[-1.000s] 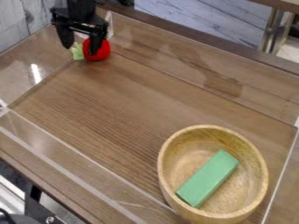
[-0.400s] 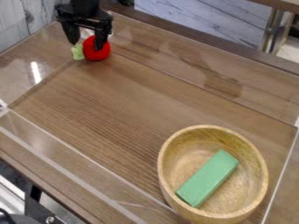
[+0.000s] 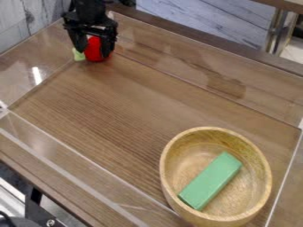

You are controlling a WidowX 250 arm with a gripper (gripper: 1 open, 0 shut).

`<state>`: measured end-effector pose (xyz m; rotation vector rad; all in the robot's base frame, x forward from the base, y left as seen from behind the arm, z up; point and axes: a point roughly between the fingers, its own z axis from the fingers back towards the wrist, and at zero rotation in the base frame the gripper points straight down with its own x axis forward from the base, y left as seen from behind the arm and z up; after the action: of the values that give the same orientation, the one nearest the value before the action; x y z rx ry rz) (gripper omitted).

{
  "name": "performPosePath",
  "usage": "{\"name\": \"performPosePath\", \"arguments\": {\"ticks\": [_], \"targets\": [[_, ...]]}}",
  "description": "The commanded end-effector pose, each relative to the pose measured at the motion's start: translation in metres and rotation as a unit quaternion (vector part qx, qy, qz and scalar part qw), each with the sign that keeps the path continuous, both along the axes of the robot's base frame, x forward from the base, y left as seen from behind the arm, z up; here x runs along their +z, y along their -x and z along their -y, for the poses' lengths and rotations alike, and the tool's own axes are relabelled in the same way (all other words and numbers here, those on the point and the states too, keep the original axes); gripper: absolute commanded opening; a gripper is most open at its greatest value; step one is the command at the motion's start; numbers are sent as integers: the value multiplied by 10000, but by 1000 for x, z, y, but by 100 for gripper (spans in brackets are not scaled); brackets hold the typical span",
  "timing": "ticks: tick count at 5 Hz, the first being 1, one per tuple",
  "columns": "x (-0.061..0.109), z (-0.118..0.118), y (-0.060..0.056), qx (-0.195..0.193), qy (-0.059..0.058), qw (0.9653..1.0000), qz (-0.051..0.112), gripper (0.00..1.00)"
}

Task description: Move the red fruit to the left

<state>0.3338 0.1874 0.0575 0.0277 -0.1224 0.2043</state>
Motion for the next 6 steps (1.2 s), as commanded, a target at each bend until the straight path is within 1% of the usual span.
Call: {"name": "performPosePath", "arguments": {"ticks": [1, 2, 3, 4, 6], "targets": [[44, 9, -6, 78, -61, 9990, 431, 100], [60, 18, -7, 209, 104, 9984, 517, 100], [60, 30, -12, 227, 247, 9978, 563, 100], [60, 41, -17, 172, 342, 9974, 610, 100], [85, 65, -32, 78, 472, 9966, 674, 100]]}}
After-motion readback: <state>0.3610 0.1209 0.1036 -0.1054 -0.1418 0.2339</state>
